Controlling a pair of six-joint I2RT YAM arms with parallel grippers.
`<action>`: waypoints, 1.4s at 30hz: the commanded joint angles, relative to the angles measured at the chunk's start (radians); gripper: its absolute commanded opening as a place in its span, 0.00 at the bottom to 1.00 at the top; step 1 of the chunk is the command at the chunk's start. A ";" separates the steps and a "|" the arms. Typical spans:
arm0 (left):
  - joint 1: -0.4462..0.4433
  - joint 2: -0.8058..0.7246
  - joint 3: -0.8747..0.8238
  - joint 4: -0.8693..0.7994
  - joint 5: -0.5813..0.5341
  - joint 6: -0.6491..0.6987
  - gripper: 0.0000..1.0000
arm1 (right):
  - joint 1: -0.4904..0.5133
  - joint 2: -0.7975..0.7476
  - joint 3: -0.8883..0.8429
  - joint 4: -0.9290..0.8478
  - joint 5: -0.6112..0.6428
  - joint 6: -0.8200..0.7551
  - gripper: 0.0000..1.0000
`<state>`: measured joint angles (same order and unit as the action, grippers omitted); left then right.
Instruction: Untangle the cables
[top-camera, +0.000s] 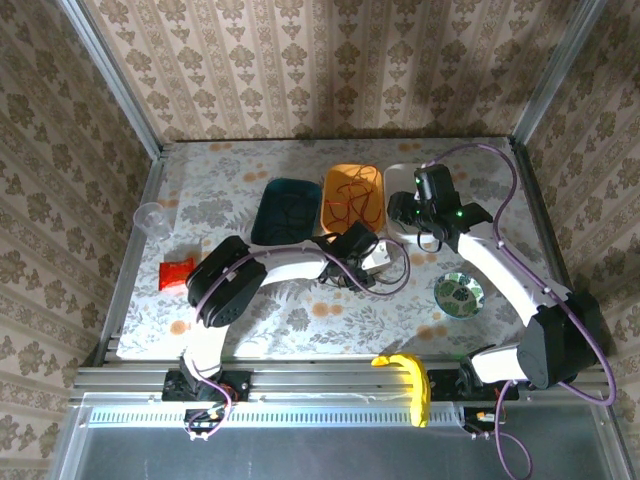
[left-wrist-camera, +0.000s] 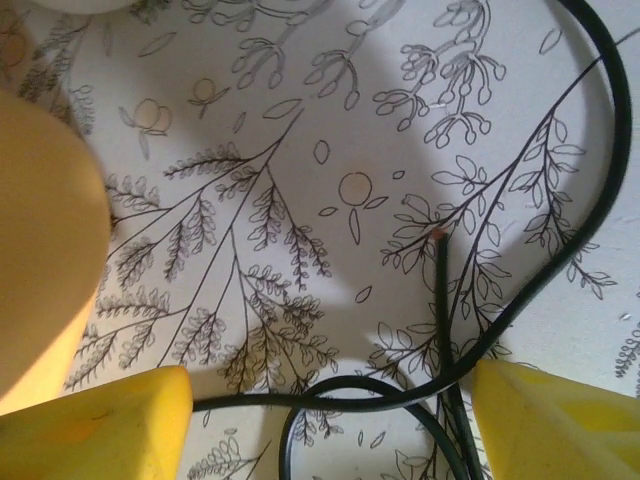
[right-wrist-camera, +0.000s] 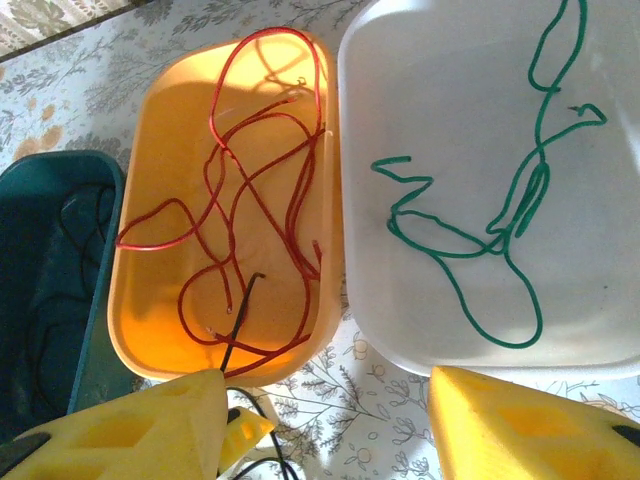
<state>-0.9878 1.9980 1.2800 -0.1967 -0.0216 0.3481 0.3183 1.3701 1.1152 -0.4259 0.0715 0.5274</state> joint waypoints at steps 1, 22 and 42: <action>-0.006 0.028 0.041 -0.118 0.060 0.105 0.73 | -0.021 -0.012 -0.014 0.004 -0.018 0.019 0.57; 0.013 -0.033 0.118 -0.170 0.215 0.093 0.00 | -0.073 -0.026 -0.025 0.004 -0.079 0.052 0.56; 0.132 -0.310 -0.057 0.069 0.381 -0.176 0.00 | -0.069 -0.030 -0.087 0.053 -0.474 -0.066 0.54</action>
<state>-0.8555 1.7195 1.2350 -0.1738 0.3210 0.2276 0.2512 1.3361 1.0504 -0.3935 -0.2646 0.4915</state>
